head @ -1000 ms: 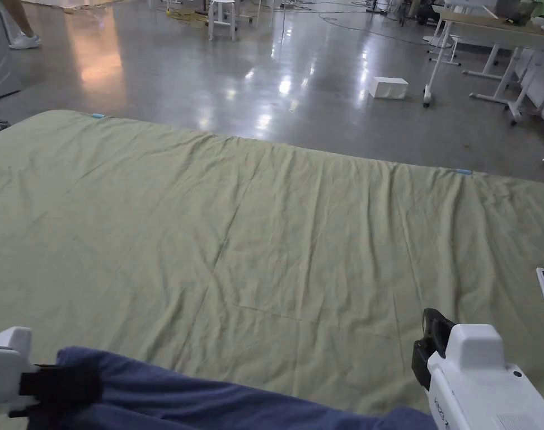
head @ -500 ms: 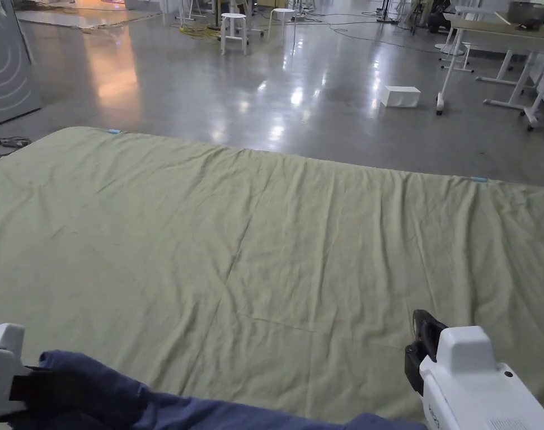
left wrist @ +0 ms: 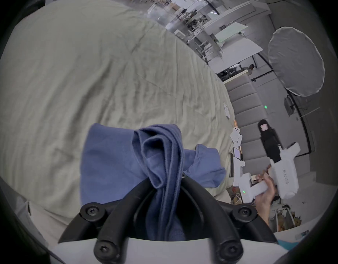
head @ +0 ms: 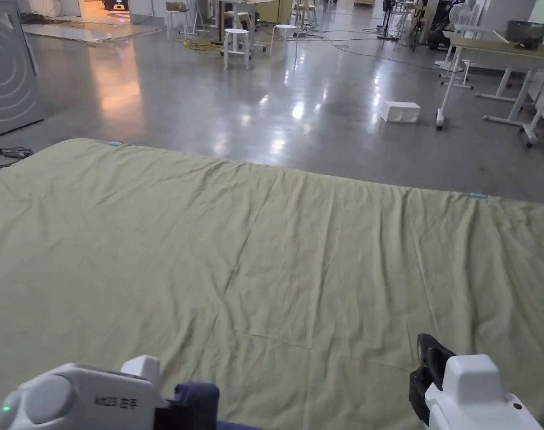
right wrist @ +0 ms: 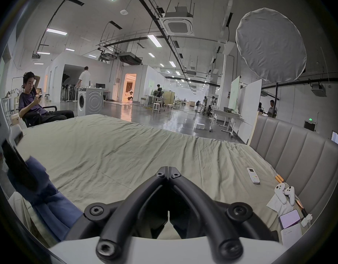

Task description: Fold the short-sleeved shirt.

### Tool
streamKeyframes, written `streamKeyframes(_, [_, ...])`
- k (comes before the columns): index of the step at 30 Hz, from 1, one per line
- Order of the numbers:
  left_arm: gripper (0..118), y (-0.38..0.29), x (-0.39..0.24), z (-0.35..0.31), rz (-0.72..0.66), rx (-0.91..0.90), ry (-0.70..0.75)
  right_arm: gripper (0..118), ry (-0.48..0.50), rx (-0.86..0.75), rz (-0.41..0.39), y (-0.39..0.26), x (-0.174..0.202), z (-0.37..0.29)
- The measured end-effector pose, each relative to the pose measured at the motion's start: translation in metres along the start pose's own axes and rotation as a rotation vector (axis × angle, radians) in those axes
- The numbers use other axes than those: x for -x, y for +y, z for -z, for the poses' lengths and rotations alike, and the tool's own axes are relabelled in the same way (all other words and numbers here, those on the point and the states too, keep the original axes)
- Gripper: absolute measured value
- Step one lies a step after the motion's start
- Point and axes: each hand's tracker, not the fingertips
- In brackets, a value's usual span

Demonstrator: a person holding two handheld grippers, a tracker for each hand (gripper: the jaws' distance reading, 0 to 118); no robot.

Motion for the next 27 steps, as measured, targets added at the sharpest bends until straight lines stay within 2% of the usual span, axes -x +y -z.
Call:
streamKeyframes(8, [8, -0.019, -0.001, 0.098, 0.036, 0.161, 0.206, 0, -0.021, 0.022, -0.001, -0.009, -0.011, -0.007])
streamKeyframes(14, [9, -0.025, -0.008, 0.106, 0.045, 0.145, 0.256, 0, -0.037, 0.038, 0.003, -0.014, -0.019, -0.01])
streamKeyframes(16, [19, -0.021, -0.009, 0.103, 0.052, 0.154, 0.247, 0, -0.039, 0.042, 0.007, -0.015, -0.019, -0.011])
streamKeyframes(17, [26, -0.02, -0.011, 0.1, 0.052, 0.154, 0.22, 0, -0.039, 0.044, 0.008, -0.015, -0.019, -0.011])
streamKeyframes(18, [39, -0.019, -0.013, 0.095, 0.05, 0.151, 0.198, 0, -0.038, 0.044, 0.01, -0.015, -0.02, -0.011])
streamKeyframes(20, [54, -0.017, -0.018, 0.083, 0.065, 0.134, 0.181, 0, -0.033, 0.043, 0.008, -0.015, -0.02, -0.012])
streamKeyframes(23, [56, -0.014, -0.025, 0.058, 0.103, 0.095, 0.129, 0, -0.036, 0.034, -0.002, -0.015, -0.022, -0.013])
streamKeyframes(27, [54, -0.008, -0.022, 0.028, 0.082, 0.033, 0.062, 0, -0.038, 0.038, 0.011, -0.015, -0.027, -0.015])
